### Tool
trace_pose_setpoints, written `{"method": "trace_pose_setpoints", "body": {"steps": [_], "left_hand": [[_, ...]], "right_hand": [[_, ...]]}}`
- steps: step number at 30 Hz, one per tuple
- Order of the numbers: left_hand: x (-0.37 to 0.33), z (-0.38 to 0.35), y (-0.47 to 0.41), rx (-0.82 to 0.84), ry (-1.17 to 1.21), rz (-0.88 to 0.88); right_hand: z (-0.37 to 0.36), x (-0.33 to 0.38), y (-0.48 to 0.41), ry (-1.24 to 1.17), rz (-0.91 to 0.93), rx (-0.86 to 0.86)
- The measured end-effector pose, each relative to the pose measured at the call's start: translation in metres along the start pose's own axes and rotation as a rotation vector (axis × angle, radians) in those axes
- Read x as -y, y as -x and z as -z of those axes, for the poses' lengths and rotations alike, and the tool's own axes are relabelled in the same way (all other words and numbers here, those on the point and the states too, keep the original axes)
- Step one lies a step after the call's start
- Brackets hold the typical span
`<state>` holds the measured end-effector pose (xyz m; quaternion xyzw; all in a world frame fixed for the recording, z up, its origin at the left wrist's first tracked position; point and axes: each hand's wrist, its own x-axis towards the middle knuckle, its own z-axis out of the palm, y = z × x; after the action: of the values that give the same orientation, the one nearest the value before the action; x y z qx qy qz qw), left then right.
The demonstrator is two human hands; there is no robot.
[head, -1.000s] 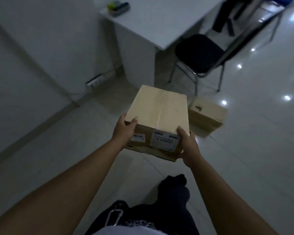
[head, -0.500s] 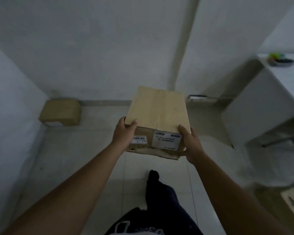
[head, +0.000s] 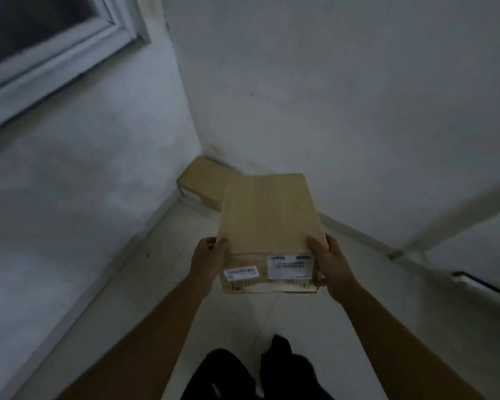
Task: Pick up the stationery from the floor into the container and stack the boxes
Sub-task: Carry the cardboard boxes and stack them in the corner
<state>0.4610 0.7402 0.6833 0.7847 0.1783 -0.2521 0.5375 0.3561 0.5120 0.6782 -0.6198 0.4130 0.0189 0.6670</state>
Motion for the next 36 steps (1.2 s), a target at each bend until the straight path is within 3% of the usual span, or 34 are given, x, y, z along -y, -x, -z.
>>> {"method": "trace_pose_setpoints", "body": {"steps": [5, 9, 15, 20, 26, 29, 36], "left_hand": [[-0.015, 0.029, -0.074, 0.048, 0.017, 0.092], [-0.038, 0.044, -0.157, 0.084, 0.017, 0.155], [-0.063, 0.040, -0.303, 0.004, 0.059, 0.129], [-0.062, 0.021, -0.409, -0.057, 0.100, 0.140], [-0.007, -0.028, -0.574, -0.165, 0.114, 0.127], [0.017, -0.048, -0.616, -0.208, 0.178, 0.119], [0.042, -0.078, -0.665, -0.199, 0.224, 0.113]], "right_hand": [[-0.066, 0.041, -0.095, 0.159, -0.035, 0.114], [-0.129, 0.062, -0.182, 0.221, -0.081, 0.068], [-0.218, 0.075, -0.309, 0.177, -0.103, -0.006], [-0.266, 0.078, -0.412, 0.108, -0.117, 0.035], [-0.330, 0.027, -0.589, 0.083, -0.063, 0.155], [-0.347, -0.001, -0.646, 0.058, -0.047, 0.177], [-0.372, -0.030, -0.711, 0.008, -0.082, 0.032]]}}
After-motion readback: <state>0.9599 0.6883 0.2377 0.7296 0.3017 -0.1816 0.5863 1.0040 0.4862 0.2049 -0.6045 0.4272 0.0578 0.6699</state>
